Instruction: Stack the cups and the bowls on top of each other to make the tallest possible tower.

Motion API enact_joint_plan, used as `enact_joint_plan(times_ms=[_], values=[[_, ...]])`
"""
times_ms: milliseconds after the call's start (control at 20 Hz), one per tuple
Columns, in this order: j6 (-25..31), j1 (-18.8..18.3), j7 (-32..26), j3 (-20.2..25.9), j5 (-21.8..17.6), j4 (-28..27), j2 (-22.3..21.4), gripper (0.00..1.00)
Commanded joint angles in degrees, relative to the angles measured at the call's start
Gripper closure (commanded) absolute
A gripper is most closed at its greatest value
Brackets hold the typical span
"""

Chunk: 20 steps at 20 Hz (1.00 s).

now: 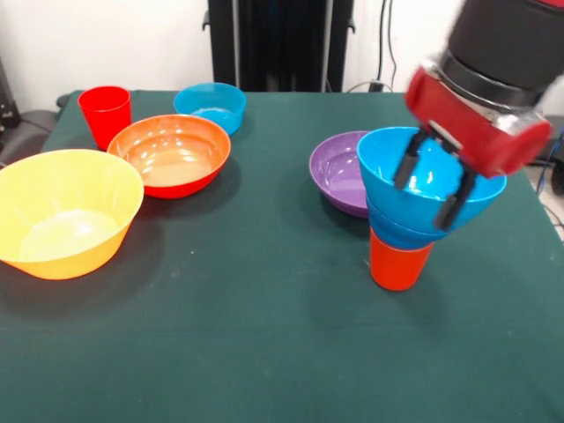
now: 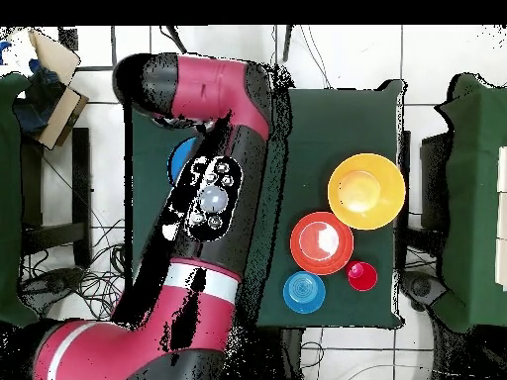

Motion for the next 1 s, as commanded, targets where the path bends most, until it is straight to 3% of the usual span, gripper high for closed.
enact_joint_plan(times_ms=[50,400,650,1000], values=[[3.7,-3.9,-21.1,8.6,-5.6,10.2,-8.4,0.0],[5.4,-6.5,-24.3,8.8,-8.7,11.2,-13.1,0.0],[-4.2,-10.2,-31.7,12.6,-10.5,19.7,-16.1,0.0],[-14.0,-13.3,-35.0,15.9,-13.8,29.6,-20.2,0.0]])
